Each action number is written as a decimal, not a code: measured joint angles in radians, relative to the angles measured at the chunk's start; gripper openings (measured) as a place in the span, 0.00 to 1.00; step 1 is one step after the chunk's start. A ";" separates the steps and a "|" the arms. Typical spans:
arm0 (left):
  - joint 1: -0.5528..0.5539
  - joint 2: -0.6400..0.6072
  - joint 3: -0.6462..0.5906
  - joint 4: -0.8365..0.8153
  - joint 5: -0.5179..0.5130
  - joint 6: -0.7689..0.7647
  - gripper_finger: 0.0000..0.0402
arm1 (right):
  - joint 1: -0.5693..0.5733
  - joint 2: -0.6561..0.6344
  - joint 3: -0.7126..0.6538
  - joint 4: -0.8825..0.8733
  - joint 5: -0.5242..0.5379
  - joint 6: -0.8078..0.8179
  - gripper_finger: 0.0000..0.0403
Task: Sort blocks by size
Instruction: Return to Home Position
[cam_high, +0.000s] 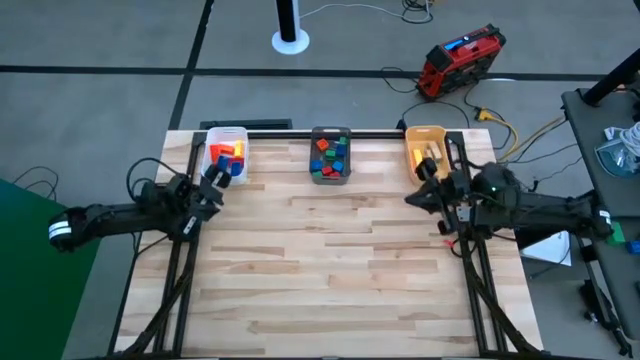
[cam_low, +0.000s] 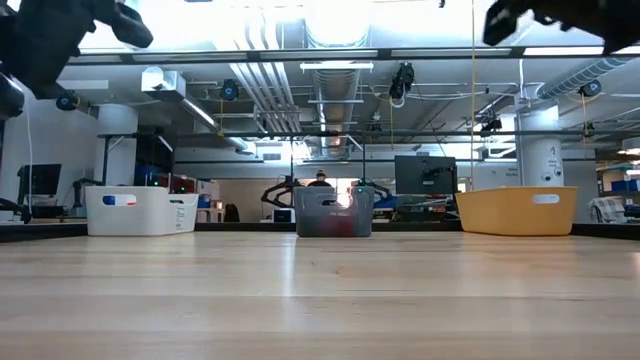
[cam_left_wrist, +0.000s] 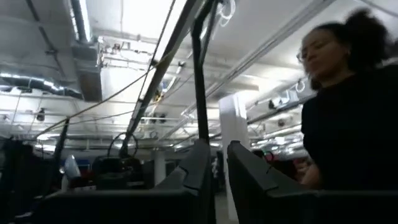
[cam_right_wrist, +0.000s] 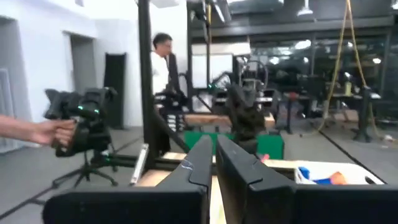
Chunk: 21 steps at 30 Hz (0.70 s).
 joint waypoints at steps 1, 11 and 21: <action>0.000 0.000 -0.001 -0.002 0.012 0.016 0.09 | 0.000 -0.027 -0.024 0.010 -0.002 0.010 0.03; 0.005 -0.120 0.012 0.075 0.156 -0.179 0.09 | -0.001 -0.295 -0.173 0.021 -0.010 0.083 0.03; 0.054 -0.361 0.012 -0.196 0.209 -0.164 0.09 | -0.001 -0.429 -0.241 0.000 -0.072 0.158 0.03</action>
